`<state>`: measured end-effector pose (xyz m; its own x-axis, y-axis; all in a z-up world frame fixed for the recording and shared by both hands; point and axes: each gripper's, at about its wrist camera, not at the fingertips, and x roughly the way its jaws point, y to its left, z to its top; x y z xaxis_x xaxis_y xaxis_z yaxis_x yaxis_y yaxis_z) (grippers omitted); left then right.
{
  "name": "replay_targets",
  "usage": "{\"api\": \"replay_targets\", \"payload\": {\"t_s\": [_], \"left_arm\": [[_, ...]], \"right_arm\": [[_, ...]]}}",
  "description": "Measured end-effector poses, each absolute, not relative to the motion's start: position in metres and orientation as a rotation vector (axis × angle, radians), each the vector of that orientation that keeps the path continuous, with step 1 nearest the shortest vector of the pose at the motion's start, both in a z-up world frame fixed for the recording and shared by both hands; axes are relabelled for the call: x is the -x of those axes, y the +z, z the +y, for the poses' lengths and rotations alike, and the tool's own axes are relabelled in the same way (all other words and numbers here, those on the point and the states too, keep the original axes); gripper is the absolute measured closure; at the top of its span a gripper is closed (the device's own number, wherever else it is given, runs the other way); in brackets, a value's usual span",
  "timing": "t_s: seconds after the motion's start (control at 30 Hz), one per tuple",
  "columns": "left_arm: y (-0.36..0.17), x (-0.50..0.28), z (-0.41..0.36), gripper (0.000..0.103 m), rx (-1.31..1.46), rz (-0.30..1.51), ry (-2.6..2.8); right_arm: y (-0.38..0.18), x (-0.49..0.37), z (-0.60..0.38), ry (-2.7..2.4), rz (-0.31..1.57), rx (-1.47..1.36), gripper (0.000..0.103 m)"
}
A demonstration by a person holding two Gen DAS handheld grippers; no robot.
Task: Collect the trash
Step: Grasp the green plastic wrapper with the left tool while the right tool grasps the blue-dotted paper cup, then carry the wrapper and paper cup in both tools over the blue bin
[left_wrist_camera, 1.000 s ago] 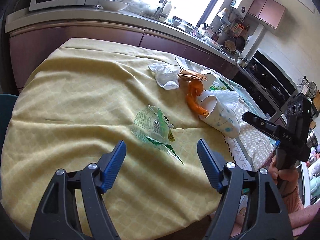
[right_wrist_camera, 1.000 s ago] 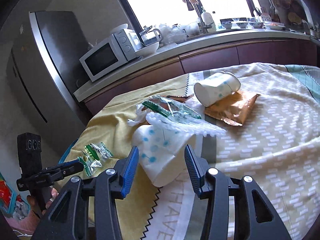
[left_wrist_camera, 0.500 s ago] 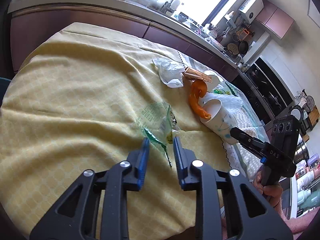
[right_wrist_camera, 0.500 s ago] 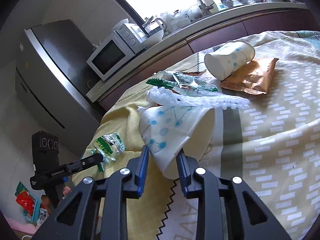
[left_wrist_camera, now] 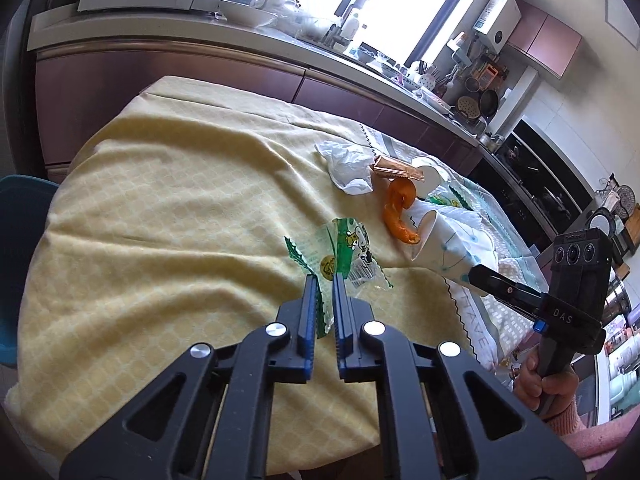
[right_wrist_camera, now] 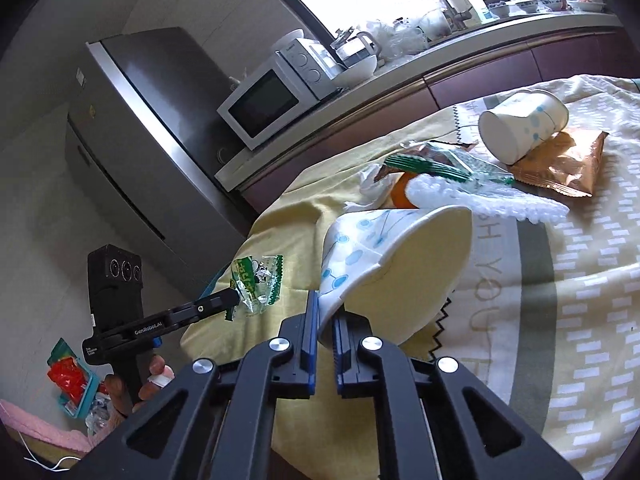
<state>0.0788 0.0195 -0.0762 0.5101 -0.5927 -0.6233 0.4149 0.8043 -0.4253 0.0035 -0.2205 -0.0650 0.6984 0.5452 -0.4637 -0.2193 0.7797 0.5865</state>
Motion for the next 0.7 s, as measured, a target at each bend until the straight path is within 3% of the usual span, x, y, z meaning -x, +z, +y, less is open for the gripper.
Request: {"api": "replay_targets", "payload": {"t_s": [0.7], "left_arm": [[-0.041, -0.042, 0.117, 0.095, 0.268, 0.714, -0.439]], "right_arm": [[-0.04, -0.045, -0.125, 0.736, 0.698, -0.362, 0.097]]}}
